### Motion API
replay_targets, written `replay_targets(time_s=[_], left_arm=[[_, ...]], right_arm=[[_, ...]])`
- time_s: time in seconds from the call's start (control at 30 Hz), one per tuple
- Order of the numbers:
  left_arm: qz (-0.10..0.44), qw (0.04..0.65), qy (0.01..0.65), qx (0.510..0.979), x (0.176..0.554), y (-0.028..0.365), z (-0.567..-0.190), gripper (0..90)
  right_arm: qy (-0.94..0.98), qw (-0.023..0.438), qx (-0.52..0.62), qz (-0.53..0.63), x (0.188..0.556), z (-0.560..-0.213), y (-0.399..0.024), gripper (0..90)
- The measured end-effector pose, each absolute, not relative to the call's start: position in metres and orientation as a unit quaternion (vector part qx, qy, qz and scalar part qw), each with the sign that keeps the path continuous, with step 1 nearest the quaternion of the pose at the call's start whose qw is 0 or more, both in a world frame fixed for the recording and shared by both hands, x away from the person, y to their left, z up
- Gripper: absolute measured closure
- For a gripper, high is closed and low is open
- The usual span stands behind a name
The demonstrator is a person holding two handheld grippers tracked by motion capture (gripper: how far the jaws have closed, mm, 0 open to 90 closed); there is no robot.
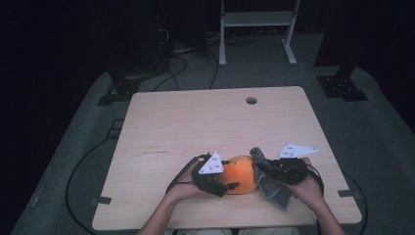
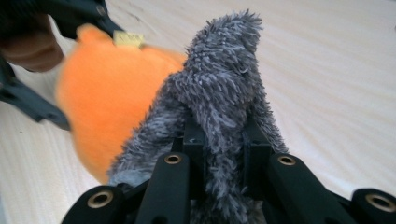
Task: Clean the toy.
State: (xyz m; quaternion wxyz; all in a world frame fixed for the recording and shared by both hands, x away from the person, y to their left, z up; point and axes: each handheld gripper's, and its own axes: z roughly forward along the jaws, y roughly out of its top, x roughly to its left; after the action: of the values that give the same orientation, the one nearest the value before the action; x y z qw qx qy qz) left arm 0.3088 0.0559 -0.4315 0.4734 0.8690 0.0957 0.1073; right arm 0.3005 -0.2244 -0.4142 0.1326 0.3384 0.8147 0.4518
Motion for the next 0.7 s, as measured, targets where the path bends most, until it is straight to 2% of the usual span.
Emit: replay_targets(time_s=[0.2,0.33,0.37,0.47,0.53,0.7], left_arm=[[0.125,0.462,0.037,0.877,0.297,0.045,-0.432,30.6],[0.126,0.457,0.022,0.880,0.294,0.047,-0.432,30.3],[0.125,0.458,0.025,0.880,0.295,0.047,-0.432,29.3],[0.105,0.473,0.058,0.873,0.301,0.047,-0.430,18.6],[0.099,0.475,0.069,0.872,0.303,0.046,-0.430,16.4],[0.104,0.477,0.059,0.871,0.300,0.049,-0.432,28.9]], right_arm=[[0.808,0.120,0.272,0.509,0.281,-0.378,-0.208,75.5],[0.829,0.139,0.268,0.471,0.282,-0.386,-0.193,75.3],[0.830,0.133,0.273,0.468,0.283,-0.391,-0.193,75.5],[0.824,0.125,0.285,0.473,0.286,-0.397,-0.197,75.6],[0.825,0.125,0.284,0.473,0.286,-0.397,-0.198,75.7],[0.822,0.119,0.292,0.474,0.290,-0.400,-0.205,75.5]])
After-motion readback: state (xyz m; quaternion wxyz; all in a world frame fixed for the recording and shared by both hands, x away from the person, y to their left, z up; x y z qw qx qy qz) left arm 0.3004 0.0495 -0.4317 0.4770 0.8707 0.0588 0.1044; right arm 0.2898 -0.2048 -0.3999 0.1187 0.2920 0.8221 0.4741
